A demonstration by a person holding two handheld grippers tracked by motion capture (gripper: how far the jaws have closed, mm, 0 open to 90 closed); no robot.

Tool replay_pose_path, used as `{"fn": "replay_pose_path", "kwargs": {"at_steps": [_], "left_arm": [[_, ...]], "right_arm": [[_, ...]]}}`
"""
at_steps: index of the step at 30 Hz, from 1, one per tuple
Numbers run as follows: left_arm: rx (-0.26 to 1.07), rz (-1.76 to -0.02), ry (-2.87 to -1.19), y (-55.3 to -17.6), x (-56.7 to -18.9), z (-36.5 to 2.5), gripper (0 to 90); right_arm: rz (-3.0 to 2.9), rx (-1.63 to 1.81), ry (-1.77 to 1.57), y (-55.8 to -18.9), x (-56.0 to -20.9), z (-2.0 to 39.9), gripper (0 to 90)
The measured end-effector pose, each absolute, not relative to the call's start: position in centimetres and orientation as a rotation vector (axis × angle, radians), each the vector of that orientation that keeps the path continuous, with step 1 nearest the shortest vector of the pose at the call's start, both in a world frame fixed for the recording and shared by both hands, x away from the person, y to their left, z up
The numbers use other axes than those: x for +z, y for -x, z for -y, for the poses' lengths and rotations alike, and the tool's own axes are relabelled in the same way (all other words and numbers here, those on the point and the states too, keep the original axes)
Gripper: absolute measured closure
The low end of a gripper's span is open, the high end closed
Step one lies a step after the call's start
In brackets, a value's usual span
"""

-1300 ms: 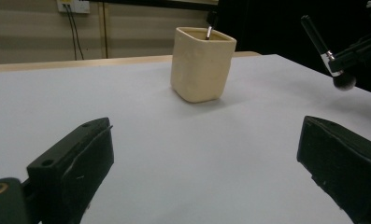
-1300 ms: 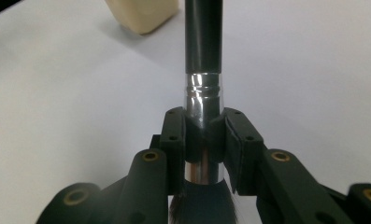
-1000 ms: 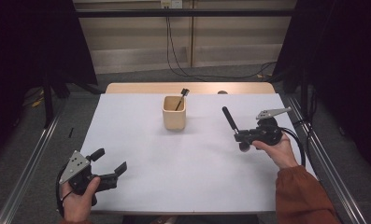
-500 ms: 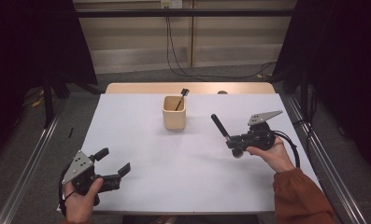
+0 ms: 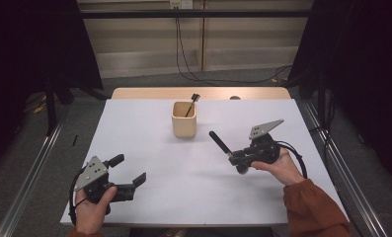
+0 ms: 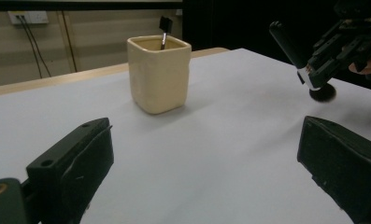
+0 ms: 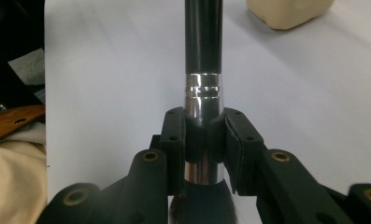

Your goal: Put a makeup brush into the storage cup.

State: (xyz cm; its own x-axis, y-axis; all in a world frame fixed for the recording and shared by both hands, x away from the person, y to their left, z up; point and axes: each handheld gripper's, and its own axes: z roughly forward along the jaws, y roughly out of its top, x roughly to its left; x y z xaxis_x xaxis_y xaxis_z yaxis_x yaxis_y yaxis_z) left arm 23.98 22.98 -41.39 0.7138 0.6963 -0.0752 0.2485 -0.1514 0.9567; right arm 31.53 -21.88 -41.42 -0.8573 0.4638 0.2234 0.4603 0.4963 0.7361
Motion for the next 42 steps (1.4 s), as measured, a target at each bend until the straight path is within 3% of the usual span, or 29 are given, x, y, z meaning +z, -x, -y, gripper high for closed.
{"fn": "replay_pose_path", "kwargs": {"at_steps": [17, 42], "left_arm": [[0.364, -0.623, -1.831, -25.2, -40.6, -19.4, 3.8], [0.234, -0.472, -2.003, -26.8, -39.3, -15.5, 3.7]], "right_arm": [[-2.860, 1.288, -0.640, -30.5, -41.1, 17.8, 71.6], [-3.109, 0.868, -0.344, -30.9, -39.3, 13.1, 71.5]]}}
